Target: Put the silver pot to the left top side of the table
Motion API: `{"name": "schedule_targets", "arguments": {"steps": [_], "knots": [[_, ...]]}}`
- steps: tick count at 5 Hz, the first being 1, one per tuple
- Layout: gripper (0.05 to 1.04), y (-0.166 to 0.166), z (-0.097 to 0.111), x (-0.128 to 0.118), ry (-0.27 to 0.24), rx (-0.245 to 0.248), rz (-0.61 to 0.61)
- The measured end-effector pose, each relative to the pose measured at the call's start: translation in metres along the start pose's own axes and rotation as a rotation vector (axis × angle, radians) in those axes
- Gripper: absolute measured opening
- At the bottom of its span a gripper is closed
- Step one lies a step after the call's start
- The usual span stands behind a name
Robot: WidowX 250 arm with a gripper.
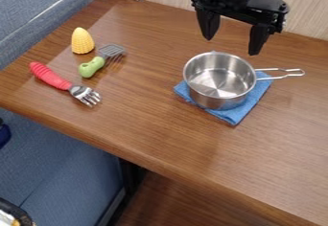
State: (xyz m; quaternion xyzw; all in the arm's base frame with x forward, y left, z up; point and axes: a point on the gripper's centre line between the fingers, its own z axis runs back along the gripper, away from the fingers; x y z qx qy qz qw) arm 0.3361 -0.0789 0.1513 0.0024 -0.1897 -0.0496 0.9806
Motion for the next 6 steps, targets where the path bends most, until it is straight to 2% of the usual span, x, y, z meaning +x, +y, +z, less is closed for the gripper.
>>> {"name": "schedule_targets", "arguments": {"steps": [2, 4, 5, 6], "knots": [[1.001, 0.01, -0.014, -0.008, 0.046, 0.024, 0.047], [1.001, 0.037, -0.016, -0.009, 0.053, 0.061, 0.135], [1.001, 0.06, -0.031, -0.017, 0.102, 0.079, 0.208], [1.001, 0.061, -0.059, -0.027, 0.186, 0.07, 0.197]]}}
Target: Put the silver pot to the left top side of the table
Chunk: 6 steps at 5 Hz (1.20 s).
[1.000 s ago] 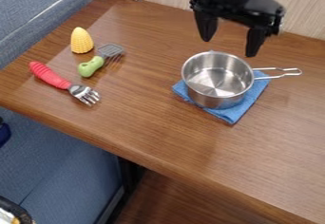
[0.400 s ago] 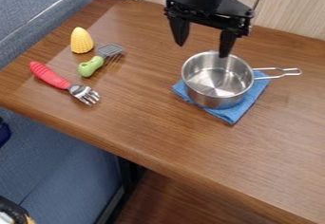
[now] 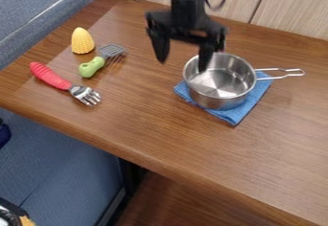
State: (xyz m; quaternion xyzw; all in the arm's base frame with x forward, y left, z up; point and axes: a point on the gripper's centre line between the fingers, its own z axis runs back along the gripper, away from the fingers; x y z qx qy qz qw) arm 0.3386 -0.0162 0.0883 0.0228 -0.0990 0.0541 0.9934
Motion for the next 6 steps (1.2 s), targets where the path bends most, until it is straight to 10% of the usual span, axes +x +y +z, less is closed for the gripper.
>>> {"name": "schedule_targets", "arguments": {"steps": [2, 4, 6], "knots": [[0.965, -0.01, -0.024, -0.004, 0.065, 0.004, -0.04], [0.378, -0.017, -0.023, -0.002, 0.045, 0.012, -0.059], [0.086, -0.019, -0.022, -0.003, 0.047, 0.001, -0.063]]}}
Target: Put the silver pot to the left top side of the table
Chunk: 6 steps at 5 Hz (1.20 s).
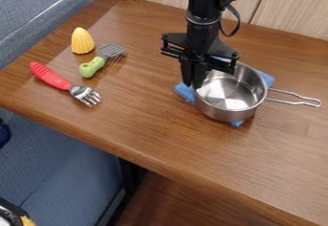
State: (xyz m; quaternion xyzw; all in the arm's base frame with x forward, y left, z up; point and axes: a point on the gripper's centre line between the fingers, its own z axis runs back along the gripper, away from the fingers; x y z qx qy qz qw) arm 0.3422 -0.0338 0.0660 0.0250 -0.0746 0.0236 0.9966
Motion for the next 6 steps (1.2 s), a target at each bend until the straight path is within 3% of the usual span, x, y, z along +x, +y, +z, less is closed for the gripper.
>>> {"name": "schedule_targets", "arguments": {"steps": [2, 3, 5, 6], "knots": [[0.072, 0.006, 0.019, 0.004, -0.045, -0.045, 0.013], [0.069, 0.011, 0.021, 0.004, -0.026, -0.078, 0.017], [0.069, 0.049, 0.05, 0.03, -0.103, -0.137, 0.128], [0.069, 0.076, 0.057, 0.051, -0.131, -0.131, 0.2]]}}
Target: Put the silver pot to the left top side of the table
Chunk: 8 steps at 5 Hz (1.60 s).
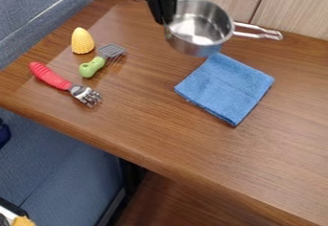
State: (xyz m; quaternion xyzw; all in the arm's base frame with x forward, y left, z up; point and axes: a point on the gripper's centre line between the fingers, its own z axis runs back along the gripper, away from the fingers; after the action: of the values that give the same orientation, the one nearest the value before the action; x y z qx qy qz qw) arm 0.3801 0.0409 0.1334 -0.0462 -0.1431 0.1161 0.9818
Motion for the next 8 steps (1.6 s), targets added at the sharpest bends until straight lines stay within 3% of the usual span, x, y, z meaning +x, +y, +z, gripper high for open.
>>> {"name": "schedule_targets", "arguments": {"steps": [2, 3, 5, 7, 8], "knots": [[0.069, 0.053, -0.016, 0.047, -0.013, 0.059, 0.081], [0.069, 0.085, -0.025, 0.056, -0.007, 0.095, 0.145], [0.069, 0.135, -0.047, 0.065, 0.012, 0.13, 0.233], [0.069, 0.158, -0.066, 0.065, 0.024, 0.121, 0.281], [0.086, 0.163, -0.068, 0.064, 0.023, 0.145, 0.301]]}}
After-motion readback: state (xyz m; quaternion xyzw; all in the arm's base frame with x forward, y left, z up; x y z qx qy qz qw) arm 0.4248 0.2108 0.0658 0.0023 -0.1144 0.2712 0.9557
